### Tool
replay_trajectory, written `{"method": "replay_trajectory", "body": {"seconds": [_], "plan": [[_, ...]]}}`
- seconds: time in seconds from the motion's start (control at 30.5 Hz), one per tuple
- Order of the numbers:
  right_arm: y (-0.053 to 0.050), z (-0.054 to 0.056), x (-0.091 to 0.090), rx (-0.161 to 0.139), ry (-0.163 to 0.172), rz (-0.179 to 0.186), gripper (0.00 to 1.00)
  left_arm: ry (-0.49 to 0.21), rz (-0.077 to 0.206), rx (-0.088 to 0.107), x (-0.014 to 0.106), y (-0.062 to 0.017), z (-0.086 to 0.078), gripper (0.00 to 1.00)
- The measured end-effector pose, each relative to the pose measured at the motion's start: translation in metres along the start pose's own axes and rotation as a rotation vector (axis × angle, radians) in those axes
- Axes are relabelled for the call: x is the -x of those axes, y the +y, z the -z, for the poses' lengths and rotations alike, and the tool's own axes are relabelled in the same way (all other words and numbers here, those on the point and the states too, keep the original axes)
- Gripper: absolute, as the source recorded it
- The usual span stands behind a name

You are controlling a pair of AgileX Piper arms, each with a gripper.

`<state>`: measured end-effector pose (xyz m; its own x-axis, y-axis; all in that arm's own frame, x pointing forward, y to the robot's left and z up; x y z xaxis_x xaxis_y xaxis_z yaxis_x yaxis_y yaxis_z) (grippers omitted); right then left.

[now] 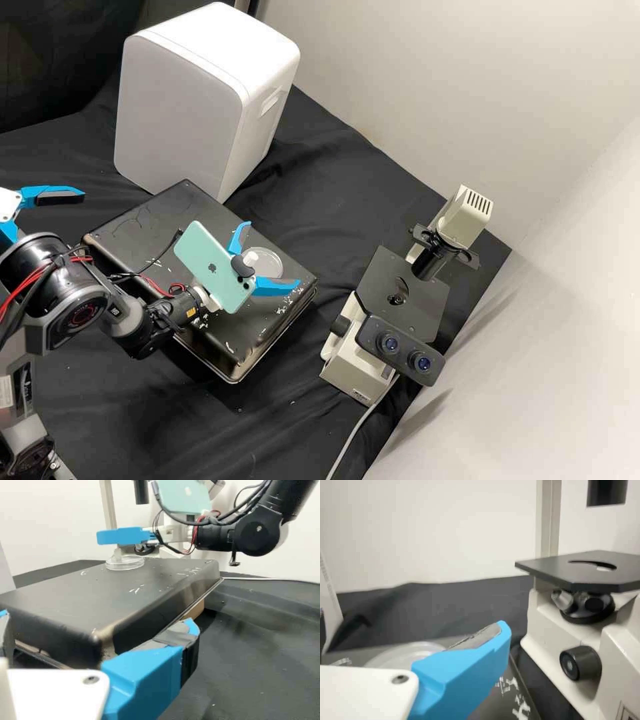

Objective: Place the petri dish on the bench

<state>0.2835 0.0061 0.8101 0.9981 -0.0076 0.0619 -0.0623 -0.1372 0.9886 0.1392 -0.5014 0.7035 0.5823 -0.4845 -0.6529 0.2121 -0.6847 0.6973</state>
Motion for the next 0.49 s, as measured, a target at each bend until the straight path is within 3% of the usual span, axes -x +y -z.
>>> {"method": "replay_trajectory", "body": {"seconds": [0.1, 0.36, 0.49], "plan": [[0.000, 0.000, 0.001, -0.022, 0.004, -0.003, 1.00, 0.020, -0.011, 0.006, -0.001, 0.0010, 0.000, 1.00], [0.000, 0.000, 0.001, -0.022, 0.004, -0.003, 1.00, 0.116, -0.068, -0.059, 0.002, 0.0071, 0.000, 1.00], [0.000, 0.000, 0.001, -0.022, 0.004, -0.003, 1.00, 0.175, -0.130, -0.086, 0.005, 0.0163, -0.001, 1.00]]}}
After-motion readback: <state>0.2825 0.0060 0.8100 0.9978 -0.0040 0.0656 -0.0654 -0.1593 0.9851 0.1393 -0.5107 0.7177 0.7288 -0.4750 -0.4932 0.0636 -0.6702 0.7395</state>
